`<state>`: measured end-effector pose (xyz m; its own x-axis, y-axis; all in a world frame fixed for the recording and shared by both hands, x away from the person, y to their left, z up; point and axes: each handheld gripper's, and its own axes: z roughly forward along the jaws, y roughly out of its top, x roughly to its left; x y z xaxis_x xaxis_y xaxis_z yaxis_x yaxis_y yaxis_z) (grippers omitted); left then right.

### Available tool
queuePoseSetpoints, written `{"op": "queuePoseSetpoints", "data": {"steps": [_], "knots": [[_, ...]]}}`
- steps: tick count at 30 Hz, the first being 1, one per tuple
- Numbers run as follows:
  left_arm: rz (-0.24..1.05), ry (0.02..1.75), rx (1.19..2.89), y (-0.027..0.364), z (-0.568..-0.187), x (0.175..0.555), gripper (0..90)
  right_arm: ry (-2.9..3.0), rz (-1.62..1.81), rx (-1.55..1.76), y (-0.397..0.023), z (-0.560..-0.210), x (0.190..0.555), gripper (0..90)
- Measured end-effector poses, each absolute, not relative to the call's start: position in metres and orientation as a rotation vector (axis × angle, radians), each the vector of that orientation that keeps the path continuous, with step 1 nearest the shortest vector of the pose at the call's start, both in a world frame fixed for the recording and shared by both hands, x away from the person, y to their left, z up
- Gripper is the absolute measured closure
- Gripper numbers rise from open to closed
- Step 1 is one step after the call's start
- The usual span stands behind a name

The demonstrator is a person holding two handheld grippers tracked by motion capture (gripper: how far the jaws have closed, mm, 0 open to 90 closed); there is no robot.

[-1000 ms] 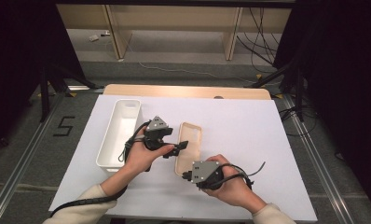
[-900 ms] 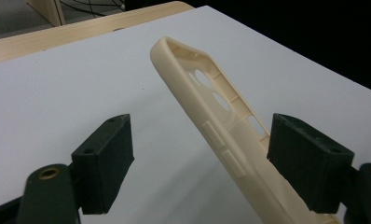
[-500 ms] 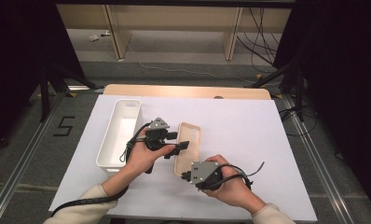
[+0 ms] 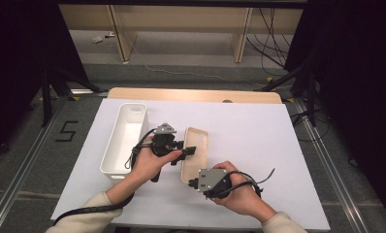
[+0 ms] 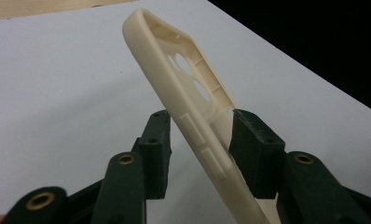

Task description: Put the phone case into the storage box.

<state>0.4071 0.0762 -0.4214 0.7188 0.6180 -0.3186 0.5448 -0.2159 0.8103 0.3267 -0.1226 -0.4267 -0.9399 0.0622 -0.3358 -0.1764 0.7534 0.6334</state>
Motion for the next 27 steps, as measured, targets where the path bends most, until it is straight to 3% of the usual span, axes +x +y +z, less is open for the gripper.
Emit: {"op": "queuePoseSetpoints", "data": {"steps": [7,27], "knots": [[0.072,0.903,1.86,0.076,-0.421,0.406,67.0,2.608,0.992,-0.087,-0.122,-0.427,0.326,88.2],[0.047,0.898,1.781,0.074,-0.414,0.396,76.7,2.605,0.981,-0.096,-0.119,-0.429,0.326,88.3]]}}
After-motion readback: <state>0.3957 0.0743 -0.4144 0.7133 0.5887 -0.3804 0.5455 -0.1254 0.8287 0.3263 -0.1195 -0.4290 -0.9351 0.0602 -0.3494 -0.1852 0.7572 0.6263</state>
